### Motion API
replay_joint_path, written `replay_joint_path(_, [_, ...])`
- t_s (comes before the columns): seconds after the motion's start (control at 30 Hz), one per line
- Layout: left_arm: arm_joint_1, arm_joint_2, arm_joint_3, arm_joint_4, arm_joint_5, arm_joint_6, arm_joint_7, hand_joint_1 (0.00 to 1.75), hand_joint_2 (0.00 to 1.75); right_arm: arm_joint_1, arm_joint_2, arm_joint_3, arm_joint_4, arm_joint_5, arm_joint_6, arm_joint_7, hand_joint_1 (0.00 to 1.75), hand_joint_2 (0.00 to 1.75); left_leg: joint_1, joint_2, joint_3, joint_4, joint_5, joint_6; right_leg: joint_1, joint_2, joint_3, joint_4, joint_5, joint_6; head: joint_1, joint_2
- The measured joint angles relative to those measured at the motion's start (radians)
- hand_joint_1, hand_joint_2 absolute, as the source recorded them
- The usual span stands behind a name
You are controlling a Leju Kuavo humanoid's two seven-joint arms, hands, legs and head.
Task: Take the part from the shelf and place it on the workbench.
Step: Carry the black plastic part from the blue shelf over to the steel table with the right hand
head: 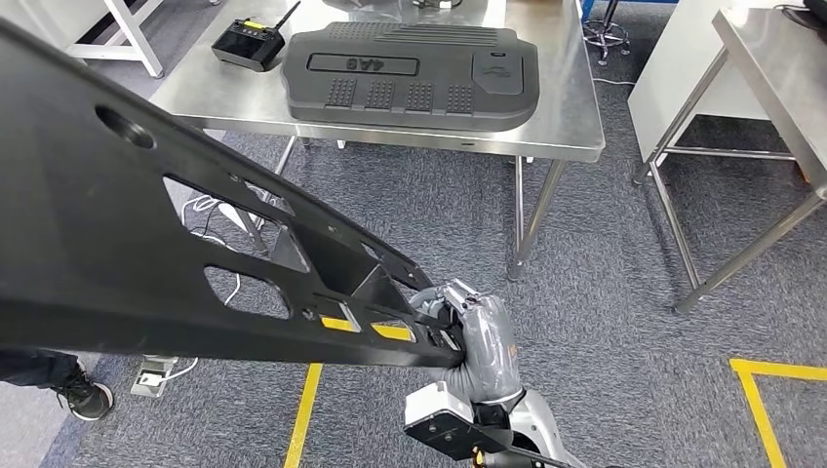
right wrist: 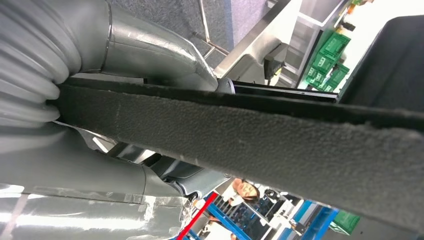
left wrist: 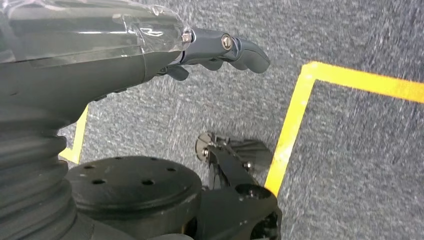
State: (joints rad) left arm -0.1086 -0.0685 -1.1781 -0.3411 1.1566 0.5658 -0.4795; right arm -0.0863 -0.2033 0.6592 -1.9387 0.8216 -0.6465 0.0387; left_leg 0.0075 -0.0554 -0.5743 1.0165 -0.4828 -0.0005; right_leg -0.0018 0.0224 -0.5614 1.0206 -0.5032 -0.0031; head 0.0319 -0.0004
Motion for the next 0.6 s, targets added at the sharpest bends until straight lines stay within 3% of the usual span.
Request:
replay_joint_path(0.27, [0.000, 0.002, -0.003, -0.002, 0.000, -0.016, 0.000, 0.00, 1.75, 0.000, 0.000, 0.000, 0.000, 0.001, 0.000, 0.001, 1.75, 1.75, 0.000, 0.000, 0.000, -0.001, -0.002, -0.005, 0.000, 0.000, 0.000, 0.000, -0.002, -0.003, -0.005, 0.000])
replay_joint_path(0.37, [0.000, 0.006, -0.004, -0.004, 0.000, -0.031, 0.000, 0.00, 1.75, 0.000, 0.000, 0.000, -0.001, 0.002, -0.001, 0.004, 1.75, 1.75, -0.002, 0.001, 0.005, -0.008, -0.003, 0.008, -0.003, 0.000, 0.006, -0.013, 0.000, 0.006, -0.008, 0.000])
replay_joint_path(0.43, [0.000, 0.007, -0.004, -0.007, -0.002, -0.044, 0.000, 0.00, 1.75, 0.002, 0.000, -0.001, -0.002, 0.005, -0.002, 0.007, 1.75, 1.75, 0.004, 0.003, 0.028, -0.040, 0.007, 0.016, -0.001, -0.004, 0.009, -0.001, -0.009, 0.013, -0.008, 0.000])
replay_joint_path(0.5, [0.001, 0.008, -0.004, -0.008, -0.003, -0.052, 0.000, 0.00, 1.75, 0.004, -0.001, -0.002, -0.002, 0.006, -0.003, 0.008, 1.75, 1.75, 0.011, 0.006, 0.048, -0.064, 0.014, 0.019, -0.004, -0.009, -0.031, 0.086, -0.054, 0.021, 0.000, 0.000])
replay_joint_path(0.57, [0.001, 0.008, -0.005, -0.008, -0.003, -0.057, 0.000, 0.00, 1.75, 0.008, -0.001, -0.003, -0.002, 0.007, -0.003, 0.011, 1.75, 1.75, 0.015, 0.009, 0.054, -0.066, 0.010, 0.019, -0.014, -0.011, -0.100, 0.207, -0.103, 0.031, 0.007, 0.000])
replay_joint_path(0.6, [0.002, 0.009, -0.005, -0.008, -0.003, -0.059, 0.000, 0.00, 1.75, 0.010, -0.002, -0.003, -0.002, 0.008, -0.003, 0.012, 1.75, 1.75, 0.017, 0.010, 0.056, -0.065, 0.006, 0.015, -0.019, -0.011, -0.122, 0.239, -0.105, 0.036, 0.009, 0.000])
